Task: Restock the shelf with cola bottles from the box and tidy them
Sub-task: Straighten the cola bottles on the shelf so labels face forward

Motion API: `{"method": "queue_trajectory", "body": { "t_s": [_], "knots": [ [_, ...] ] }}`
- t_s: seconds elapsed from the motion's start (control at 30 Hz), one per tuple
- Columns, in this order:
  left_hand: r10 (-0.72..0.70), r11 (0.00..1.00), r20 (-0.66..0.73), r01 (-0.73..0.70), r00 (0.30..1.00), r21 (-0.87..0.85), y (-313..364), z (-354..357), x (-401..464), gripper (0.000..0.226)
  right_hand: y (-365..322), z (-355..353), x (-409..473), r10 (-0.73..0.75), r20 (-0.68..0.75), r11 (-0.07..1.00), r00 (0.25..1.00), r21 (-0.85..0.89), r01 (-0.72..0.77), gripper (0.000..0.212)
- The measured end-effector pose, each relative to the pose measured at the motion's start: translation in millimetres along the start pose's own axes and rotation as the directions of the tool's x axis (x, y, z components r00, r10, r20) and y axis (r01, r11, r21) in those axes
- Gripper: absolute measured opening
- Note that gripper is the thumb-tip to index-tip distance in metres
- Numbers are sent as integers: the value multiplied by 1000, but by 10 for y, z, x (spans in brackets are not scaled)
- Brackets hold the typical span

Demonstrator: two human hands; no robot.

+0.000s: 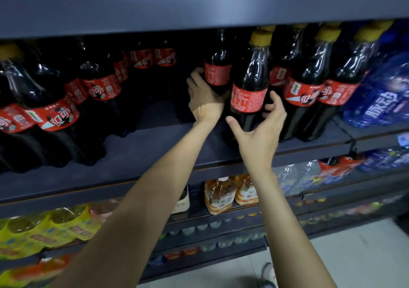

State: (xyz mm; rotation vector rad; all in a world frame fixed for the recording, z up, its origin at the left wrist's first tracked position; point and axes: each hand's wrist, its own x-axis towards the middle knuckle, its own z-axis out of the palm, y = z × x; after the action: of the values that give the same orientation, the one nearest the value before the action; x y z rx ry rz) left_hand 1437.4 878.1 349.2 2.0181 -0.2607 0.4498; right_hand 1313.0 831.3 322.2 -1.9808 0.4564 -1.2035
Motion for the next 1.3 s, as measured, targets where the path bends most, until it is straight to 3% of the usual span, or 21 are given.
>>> {"method": "queue_trajectory", "body": {
  "t_s": [0.23,0.4,0.5,0.73,0.97,1.13,1.3],
  "knots": [
    [77,988,-54,-83,996,-134,-328,-578,-161,85,8,101,52,39,107,998,994,34,-43,85],
    [53,974,-53,-63,997,-216,-570,-1402,-410,82,-248,357,29,-10,325,992,946,124,-32,84],
    [42,985,-100,-58,994,-162,-690,-1683,-503,78,-466,677,-13,-28,409,983,912,177,-49,87],
    [13,997,-201,-28,979,-75,-822,-1869,-566,89,-686,1203,53,-82,458,952,885,298,-66,90],
    [-14,1000,-325,17,945,6,-847,-1817,-592,93,-687,1488,276,-144,623,910,769,389,-144,90],
    [-4,991,-268,39,964,125,-831,-1818,-552,97,-596,1503,340,-216,773,868,596,431,-245,94],
    [-16,1000,-78,17,997,2,-971,-1859,-603,97,-583,1493,281,-235,778,865,582,441,-240,93]
  ]
}}
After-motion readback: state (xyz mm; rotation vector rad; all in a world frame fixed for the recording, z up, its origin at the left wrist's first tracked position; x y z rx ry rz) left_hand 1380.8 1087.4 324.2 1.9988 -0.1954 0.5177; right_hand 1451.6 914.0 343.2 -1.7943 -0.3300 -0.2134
